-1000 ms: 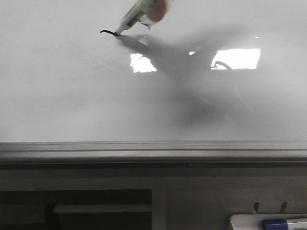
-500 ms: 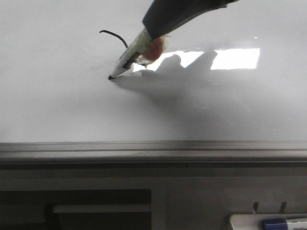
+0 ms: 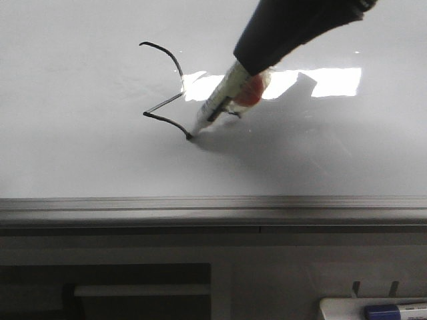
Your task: Write number 3 on whiteboard
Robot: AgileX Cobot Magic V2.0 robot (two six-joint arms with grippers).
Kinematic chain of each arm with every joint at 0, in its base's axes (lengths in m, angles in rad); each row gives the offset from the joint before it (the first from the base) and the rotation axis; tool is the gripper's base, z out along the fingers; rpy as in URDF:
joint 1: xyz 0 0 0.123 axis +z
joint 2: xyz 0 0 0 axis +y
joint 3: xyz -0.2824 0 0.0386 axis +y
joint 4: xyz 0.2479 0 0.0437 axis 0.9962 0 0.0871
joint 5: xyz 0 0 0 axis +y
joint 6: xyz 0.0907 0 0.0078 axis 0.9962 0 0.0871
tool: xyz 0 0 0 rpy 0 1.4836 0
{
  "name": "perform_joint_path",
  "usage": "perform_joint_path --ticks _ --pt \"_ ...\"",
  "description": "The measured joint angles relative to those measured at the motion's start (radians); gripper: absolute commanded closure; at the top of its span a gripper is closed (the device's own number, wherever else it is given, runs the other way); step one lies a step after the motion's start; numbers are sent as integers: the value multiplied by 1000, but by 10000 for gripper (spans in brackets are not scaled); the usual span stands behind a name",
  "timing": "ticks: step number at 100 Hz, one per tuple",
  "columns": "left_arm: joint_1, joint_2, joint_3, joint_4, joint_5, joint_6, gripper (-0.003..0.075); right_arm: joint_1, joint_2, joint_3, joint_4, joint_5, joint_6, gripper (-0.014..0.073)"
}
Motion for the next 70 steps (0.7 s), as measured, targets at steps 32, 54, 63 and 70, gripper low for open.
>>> perform_joint_path --ticks 32,54,63,70 --pt "0 0 0 0 1 0 620 43 30 12 -6 -42 1 652" --pt "0 0 0 0 1 0 620 119 112 12 18 -132 1 656" --pt "0 0 0 0 1 0 620 131 119 12 20 -147 2 656" --pt "0 0 0 0 1 0 620 133 111 13 18 -147 4 656"
